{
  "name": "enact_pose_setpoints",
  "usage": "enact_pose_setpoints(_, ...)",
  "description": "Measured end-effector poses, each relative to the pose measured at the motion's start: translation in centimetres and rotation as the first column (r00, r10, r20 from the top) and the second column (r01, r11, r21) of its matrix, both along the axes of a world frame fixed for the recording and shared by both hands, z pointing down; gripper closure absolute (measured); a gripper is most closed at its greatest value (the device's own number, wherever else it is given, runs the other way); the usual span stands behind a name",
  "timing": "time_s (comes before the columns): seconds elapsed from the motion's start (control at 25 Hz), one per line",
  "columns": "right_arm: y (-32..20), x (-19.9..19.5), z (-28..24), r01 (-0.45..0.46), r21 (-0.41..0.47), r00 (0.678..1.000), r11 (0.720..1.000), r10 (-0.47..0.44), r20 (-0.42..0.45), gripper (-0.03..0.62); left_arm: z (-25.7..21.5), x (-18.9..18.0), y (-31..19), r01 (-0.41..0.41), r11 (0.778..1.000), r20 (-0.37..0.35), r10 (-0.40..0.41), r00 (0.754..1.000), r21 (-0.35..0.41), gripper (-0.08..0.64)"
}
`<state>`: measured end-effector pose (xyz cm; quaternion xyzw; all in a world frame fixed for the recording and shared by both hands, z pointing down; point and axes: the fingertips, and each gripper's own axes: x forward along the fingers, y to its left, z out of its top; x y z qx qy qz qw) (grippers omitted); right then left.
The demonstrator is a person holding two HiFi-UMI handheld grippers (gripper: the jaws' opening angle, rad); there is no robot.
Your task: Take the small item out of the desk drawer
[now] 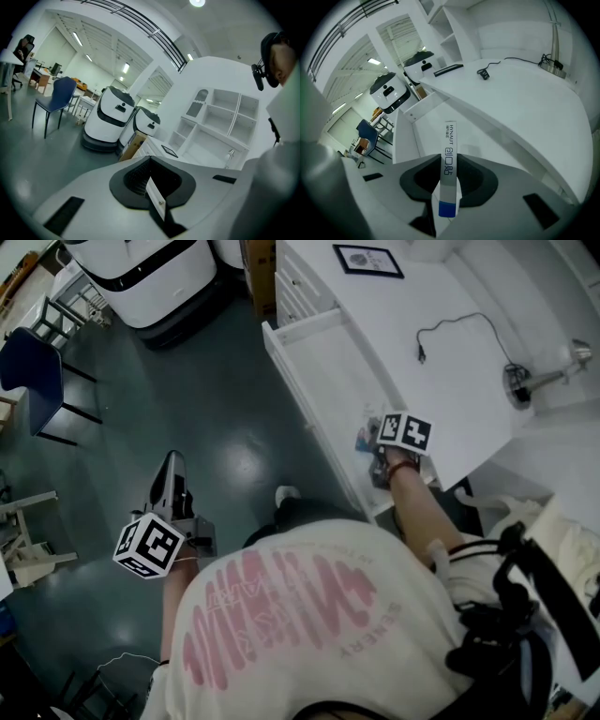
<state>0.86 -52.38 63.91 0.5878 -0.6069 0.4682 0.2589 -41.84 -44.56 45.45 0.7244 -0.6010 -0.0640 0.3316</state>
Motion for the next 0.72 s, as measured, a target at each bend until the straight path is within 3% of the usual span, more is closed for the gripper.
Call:
enact_pose_setpoints(0.44, 4.2, 0.1, -6.8, 0.084, 0.191, 0.996, 0.978, -0.085, -0.006, 0.492, -2.6, 1.1, 6.8, 0.060, 0.995, 0.005, -0.060, 0.998, 0.082, 0.531)
enact_pose_setpoints(0.72, 4.7, -1.5, -12.9, 0.101, 0.358, 0.990, 0.928, -0.130, 0.056, 0.492, -4.0, 2.7, 10.2, 0.058, 0.990, 0.009, -0.060, 0.998, 0.125, 0.531)
